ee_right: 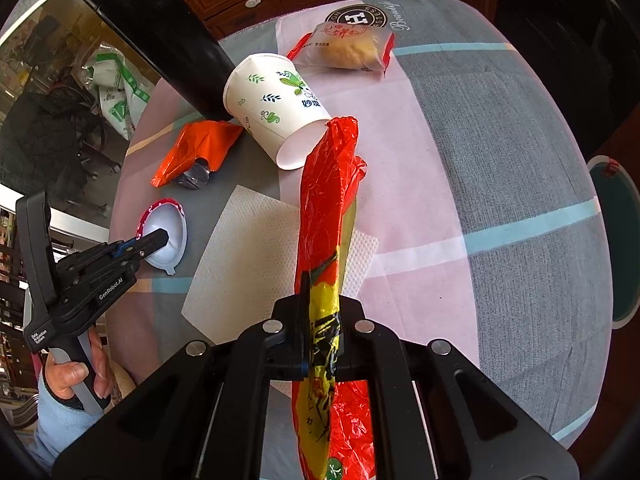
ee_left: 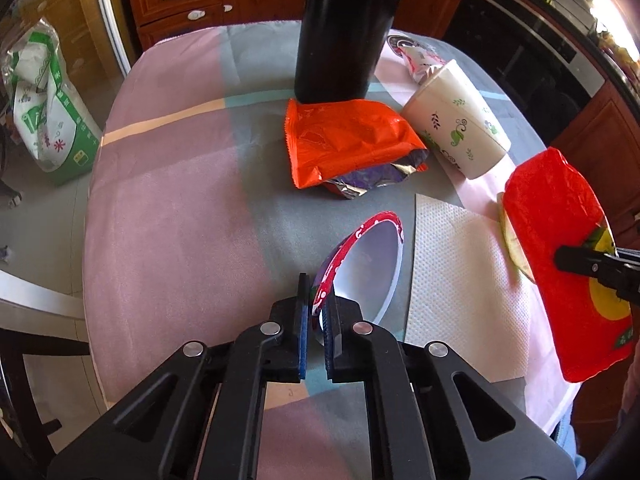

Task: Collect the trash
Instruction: 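Grasp the red-and-yellow snack bag with the right tool while the left tool grasps the white plastic bowl, then carry snack bag and bowl over the bin and open both tools to drop them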

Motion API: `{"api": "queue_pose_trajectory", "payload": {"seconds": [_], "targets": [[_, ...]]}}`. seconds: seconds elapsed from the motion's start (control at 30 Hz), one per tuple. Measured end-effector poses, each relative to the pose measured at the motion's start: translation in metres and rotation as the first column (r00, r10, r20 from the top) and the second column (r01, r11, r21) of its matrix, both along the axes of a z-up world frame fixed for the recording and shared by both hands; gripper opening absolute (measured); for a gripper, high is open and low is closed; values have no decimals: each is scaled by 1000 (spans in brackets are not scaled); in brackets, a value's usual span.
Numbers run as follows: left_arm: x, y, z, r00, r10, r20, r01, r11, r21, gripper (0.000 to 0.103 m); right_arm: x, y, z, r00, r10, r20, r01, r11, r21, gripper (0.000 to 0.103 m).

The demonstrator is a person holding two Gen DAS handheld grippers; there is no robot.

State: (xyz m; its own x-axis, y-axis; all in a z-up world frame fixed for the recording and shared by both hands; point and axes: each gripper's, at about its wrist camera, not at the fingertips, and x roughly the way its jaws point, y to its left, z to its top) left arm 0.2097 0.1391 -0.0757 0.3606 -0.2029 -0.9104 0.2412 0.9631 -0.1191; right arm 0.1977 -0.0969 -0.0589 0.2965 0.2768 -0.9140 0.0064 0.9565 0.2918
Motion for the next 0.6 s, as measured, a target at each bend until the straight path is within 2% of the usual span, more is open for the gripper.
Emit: {"api": "queue_pose_trajectory", "payload": {"seconds": [0.27, 0.47, 0.6], "targets": [[-30, -10, 21, 1000, 7, 24, -6, 1000, -28, 6, -10, -11, 12, 1000, -5, 25, 5, 1000, 1, 6], [-55, -38, 39, 998, -42, 52, 44, 998, -34, 6, -25, -29, 22, 998, -17, 57, 17, 1000, 3, 6], [-65, -61, 41, 996, -82, 44, 84, 996, -43, 6, -34, -42, 23, 998, -36, 61, 36, 999, 8, 6]]}}
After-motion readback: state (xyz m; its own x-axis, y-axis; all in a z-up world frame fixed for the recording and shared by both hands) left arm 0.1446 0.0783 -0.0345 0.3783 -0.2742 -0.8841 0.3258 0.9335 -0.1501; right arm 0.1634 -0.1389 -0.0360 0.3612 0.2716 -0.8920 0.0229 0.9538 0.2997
